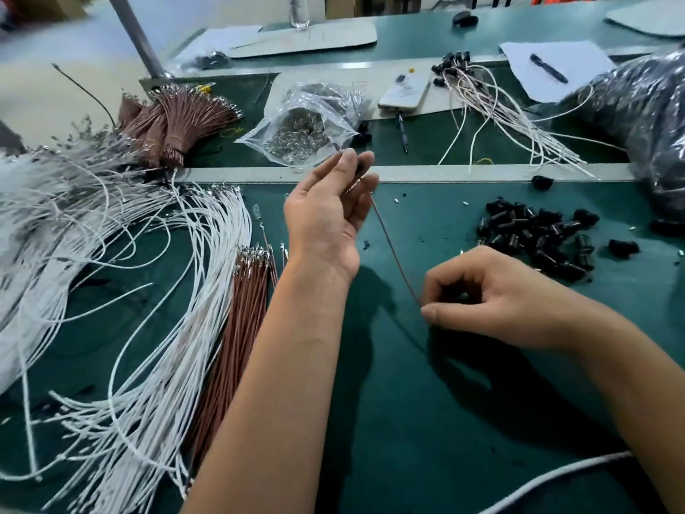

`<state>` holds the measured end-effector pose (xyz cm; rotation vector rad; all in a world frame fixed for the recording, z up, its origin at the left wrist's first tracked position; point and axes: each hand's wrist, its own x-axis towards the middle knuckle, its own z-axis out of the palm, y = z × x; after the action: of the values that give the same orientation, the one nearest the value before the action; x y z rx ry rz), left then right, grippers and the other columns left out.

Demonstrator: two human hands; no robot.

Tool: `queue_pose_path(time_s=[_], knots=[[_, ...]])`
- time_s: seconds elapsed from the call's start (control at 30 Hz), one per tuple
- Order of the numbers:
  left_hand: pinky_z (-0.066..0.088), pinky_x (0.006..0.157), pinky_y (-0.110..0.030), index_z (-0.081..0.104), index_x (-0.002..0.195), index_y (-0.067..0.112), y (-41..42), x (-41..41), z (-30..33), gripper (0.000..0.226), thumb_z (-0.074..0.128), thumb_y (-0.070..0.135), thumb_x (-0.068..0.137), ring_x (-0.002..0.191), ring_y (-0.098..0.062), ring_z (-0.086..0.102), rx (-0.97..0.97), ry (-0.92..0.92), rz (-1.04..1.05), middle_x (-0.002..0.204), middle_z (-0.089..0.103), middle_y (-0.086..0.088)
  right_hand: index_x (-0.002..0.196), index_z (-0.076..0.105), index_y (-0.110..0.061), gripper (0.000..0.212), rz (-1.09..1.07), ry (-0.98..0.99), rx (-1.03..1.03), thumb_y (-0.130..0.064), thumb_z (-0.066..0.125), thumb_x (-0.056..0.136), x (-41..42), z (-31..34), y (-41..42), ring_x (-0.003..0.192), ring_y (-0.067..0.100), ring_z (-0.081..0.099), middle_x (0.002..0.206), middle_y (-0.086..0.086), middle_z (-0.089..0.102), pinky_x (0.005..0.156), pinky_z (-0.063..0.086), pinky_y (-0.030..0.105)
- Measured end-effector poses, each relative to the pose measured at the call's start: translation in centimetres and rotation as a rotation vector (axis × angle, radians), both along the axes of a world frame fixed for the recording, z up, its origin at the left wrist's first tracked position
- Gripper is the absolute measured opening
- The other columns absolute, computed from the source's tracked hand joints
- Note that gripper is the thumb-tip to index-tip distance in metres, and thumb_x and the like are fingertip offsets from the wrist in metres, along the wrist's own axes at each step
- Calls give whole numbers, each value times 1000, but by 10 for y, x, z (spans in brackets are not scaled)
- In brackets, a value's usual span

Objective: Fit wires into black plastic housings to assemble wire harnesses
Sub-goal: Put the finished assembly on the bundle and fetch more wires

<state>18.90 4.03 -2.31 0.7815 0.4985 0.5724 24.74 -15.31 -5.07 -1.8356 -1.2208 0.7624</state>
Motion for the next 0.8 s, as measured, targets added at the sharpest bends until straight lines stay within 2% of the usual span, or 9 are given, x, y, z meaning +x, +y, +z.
queue_pose_path(time_s=[0.1, 0.2, 0.3, 0.37, 0.43, 0.53, 0.6, 0.67, 0.8], knots=[[47, 53, -17, 68, 99, 11, 28, -20, 5, 5, 66, 10, 94, 60, -11, 65, 146, 167, 133, 84, 75, -5, 74, 72, -12, 27, -129, -52, 24, -31, 76, 93, -7, 0, 28, 55, 9, 49, 61, 9, 61, 55, 40, 29], [40, 49, -17, 67, 98, 10, 56, -46, 6, 6, 65, 7, 93, 53, -8, 61, 263, 323, 273, 81, 74, -6, 72, 72, -12, 32, -316, -157, 50, -36, 75, 93, -20, 7, 82, 57, 14, 56, 65, 2, 69, 61, 46, 30], [41, 45, -17, 67, 93, 7, 76, -73, 5, 7, 67, 2, 89, 50, -9, 58, 322, 386, 384, 77, 71, -9, 67, 68, -14, 34, -340, -257, -2, -36, 74, 93, -41, 15, 150, 65, 15, 61, 68, 4, 69, 62, 44, 27], [45, 48, -20, 69, 85, 5, 89, -91, 3, 9, 68, -4, 83, 50, -12, 58, 363, 458, 452, 76, 72, -12, 71, 64, -12, 37, -336, -340, -69, -41, 74, 92, -59, 18, 195, 75, 27, 63, 73, 9, 65, 67, 43, 27], [50, 54, -25, 70, 81, 5, 100, -103, -1, 12, 67, -7, 79, 56, -17, 62, 386, 538, 487, 81, 74, -16, 70, 51, -12, 46, -351, -406, -155, -46, 75, 90, -74, 17, 226, 81, 33, 59, 76, 10, 58, 69, 43, 32], [50, 56, -28, 69, 76, 10, 112, -115, -9, 15, 68, -4, 80, 57, -18, 63, 399, 625, 474, 84, 75, -17, 72, 47, -12, 33, -360, -465, -228, -26, 73, 87, -83, 15, 249, 92, 36, 65, 84, 11, 62, 71, 48, 34], [50, 55, -29, 70, 78, 10, 117, -120, -13, 12, 69, -1, 82, 54, -15, 63, 402, 657, 467, 80, 76, -13, 67, 46, -12, 24, -363, -433, -262, -14, 66, 80, -82, 16, 255, 87, 33, 63, 73, 7, 53, 70, 46, 32], [51, 55, -29, 71, 81, 8, 119, -123, -15, 8, 69, 1, 84, 51, -13, 63, 401, 661, 469, 77, 76, -11, 68, 46, -14, 21, -353, -365, -294, -14, 64, 78, -77, 19, 256, 82, 31, 58, 69, 5, 49, 68, 44, 29], [57, 61, -30, 70, 83, 7, 120, -125, -12, 9, 69, -2, 82, 54, -14, 64, 397, 641, 460, 80, 76, -13, 74, 56, -9, 18, -380, -216, -268, -16, 68, 86, -64, 22, 251, 79, 29, 61, 77, 8, 59, 51, 36, 26]])
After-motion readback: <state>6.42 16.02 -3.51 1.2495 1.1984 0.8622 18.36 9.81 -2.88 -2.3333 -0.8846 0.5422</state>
